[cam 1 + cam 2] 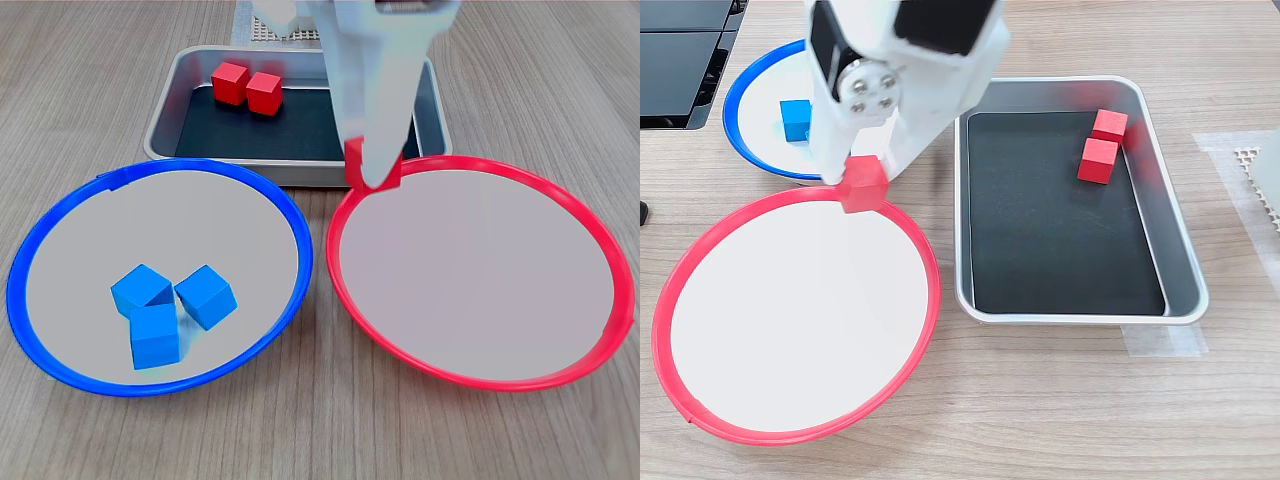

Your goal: Move six blocks from tray to matching dishes

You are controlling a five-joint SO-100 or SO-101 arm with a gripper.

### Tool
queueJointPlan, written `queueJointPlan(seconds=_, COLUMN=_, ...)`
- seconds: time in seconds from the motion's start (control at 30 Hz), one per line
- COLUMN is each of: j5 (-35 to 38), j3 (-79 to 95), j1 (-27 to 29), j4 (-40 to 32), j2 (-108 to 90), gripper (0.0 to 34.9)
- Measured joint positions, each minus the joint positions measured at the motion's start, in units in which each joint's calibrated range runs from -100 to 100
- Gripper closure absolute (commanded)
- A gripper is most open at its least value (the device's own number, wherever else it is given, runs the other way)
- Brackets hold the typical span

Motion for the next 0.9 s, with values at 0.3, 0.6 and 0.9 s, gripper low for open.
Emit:
queueJointPlan(seconds=0.3, j5=1.2, j3=0.3, j1=-6.5, j4=-4.9, j2=4.5, gripper=12.2)
queueJointPlan(seconds=0.6, j5=8.9, j3=19.6, j1=0.9, j4=2.9, j2=-14.6, gripper=34.7)
queueJointPlan(seconds=0.9, j5=25.3, j3=53.7, j1=22.7, j4=6.4, j2=-44.5, gripper=34.7)
